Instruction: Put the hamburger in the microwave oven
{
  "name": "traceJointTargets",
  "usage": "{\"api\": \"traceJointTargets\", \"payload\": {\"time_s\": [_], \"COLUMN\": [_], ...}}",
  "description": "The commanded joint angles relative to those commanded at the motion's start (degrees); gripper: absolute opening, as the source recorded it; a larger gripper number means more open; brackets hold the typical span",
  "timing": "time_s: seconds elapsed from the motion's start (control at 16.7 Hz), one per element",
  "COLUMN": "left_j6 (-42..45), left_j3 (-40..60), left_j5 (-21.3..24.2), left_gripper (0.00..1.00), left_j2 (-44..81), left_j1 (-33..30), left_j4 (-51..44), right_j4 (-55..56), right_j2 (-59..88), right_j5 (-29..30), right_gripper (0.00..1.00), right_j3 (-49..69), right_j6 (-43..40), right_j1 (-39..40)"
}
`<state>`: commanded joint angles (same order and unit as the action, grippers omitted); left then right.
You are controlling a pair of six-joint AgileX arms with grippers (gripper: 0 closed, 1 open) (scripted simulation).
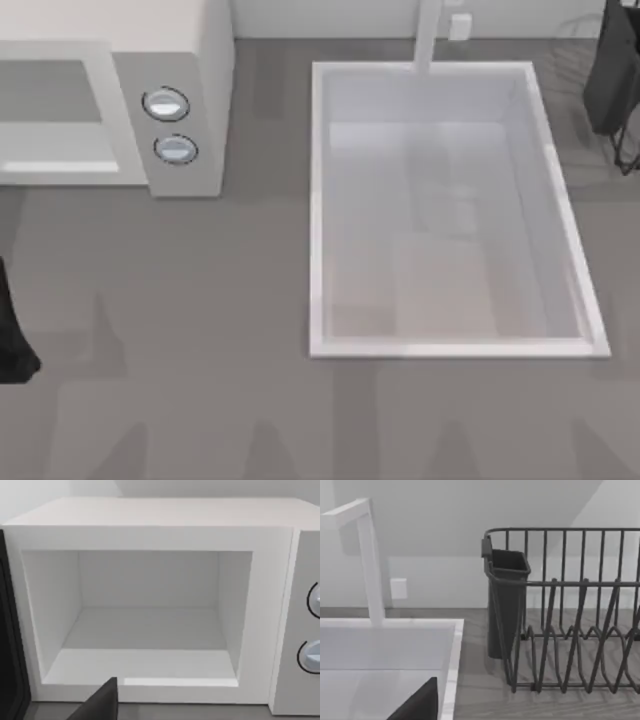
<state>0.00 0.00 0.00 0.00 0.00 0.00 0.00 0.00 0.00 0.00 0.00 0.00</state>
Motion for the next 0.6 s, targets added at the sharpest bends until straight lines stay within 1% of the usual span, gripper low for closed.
{"api": "traceJointTargets", "payload": {"time_s": [0.12, 0.3, 0.48, 0.6], "left_j6": [0.05, 2.69, 7.38, 10.65], "left_j3": [0.06, 3.62, 11.01, 16.65], "left_j5": [-0.02, -0.46, -0.20, 0.08], "left_gripper": [1.00, 1.00, 1.00, 1.00], "left_j2": [0.06, 3.78, 12.89, 22.04], "left_j1": [0.06, 2.67, 6.41, 9.09], "left_j4": [-0.06, -3.52, -10.65, -16.47], "right_j4": [0.00, 0.00, 0.00, 0.00], "right_j2": [0.00, 0.00, 0.00, 0.00], "right_j5": [0.00, 0.00, 0.00, 0.00], "right_gripper": [1.00, 1.00, 1.00, 1.00], "right_j3": [0.00, 0.00, 0.00, 0.00], "right_j6": [0.00, 0.00, 0.00, 0.00], "right_j1": [0.00, 0.00, 0.00, 0.00]}}
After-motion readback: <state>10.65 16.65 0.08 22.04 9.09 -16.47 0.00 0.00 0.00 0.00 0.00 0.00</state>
